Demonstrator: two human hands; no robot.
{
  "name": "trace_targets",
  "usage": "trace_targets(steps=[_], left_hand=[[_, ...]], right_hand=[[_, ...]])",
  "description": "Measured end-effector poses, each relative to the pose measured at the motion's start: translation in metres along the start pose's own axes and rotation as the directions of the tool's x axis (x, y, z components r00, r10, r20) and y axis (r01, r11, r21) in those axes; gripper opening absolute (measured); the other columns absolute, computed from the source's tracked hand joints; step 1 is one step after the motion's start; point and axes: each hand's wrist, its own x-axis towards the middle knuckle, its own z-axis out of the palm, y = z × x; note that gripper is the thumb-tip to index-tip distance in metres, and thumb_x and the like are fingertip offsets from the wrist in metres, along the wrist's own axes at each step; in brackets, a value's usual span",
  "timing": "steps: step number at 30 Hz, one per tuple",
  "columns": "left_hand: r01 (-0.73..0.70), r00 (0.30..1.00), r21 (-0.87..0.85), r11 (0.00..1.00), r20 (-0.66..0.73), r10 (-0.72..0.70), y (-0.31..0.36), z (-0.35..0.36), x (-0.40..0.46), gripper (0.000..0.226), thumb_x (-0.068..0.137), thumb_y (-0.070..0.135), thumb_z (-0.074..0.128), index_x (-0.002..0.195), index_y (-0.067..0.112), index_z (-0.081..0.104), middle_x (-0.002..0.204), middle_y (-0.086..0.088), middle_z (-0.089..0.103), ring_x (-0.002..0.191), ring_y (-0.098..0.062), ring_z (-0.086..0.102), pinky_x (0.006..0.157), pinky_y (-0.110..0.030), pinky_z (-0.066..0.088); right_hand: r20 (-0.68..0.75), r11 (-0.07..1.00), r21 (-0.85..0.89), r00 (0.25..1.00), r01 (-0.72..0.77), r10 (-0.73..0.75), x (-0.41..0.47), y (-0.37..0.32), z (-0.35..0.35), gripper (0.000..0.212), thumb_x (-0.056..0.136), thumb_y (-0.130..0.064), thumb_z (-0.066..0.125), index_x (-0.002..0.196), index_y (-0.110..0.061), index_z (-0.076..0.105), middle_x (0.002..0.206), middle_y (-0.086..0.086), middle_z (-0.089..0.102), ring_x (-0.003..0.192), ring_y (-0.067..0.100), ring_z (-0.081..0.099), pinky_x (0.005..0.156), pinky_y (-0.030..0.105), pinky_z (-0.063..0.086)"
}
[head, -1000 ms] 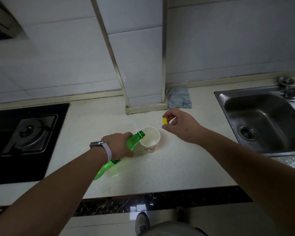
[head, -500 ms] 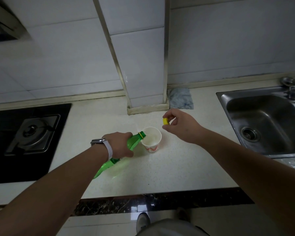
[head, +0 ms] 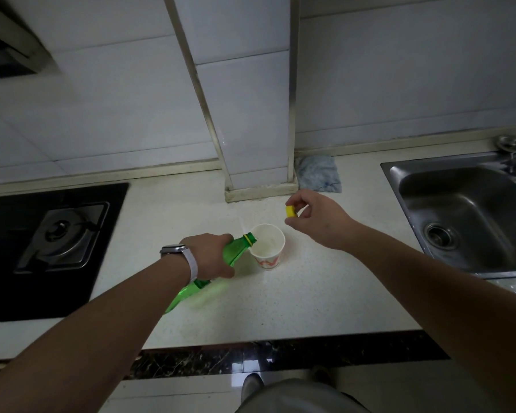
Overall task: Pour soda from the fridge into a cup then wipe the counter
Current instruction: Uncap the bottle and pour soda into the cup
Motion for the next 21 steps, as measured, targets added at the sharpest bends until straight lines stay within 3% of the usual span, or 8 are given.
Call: trace_targets(steps=[9, 21], left_hand=[[0.013, 1.0, -0.028, 1.0, 0.016, -0.012, -0.0004, -0.0048, -0.0045, 0.072, 0.071, 0.058, 0.067, 0.133, 0.033, 0.043, 0.093, 0.005, 0.055, 0.083, -0.02, 0.056, 0.072, -0.03, 0.05], [0.028, 0.999, -0.015, 0.999, 0.03, -0.028, -0.0018, -0.0034, -0.005, 0.079, 0.071, 0.059, 0.067, 0.14, 0.033, 0.038, 0.111, -0.001, 0.064, 0.094, -0.022, 0.062, 0.073, -0.03, 0.05]], right_hand=[[0.003, 1.0, 0.016, 1.0, 0.012, -0.012, 0.0028, -0.0011, 0.0018, 0.027, 0.085, -0.029, 0.072, 0.106, -0.032, 0.055, 0.098, -0.015, 0.057, 0.079, 0.009, 0.059, 0.067, 0.019, 0.044], [0.004, 1.0, 0.007, 1.0, 0.029, -0.029, 0.0034, 0.0018, 0.0023, 0.027, 0.084, -0.029, 0.072, 0.105, -0.033, 0.055, 0.098, -0.014, 0.058, 0.078, 0.009, 0.059, 0.07, 0.021, 0.048]])
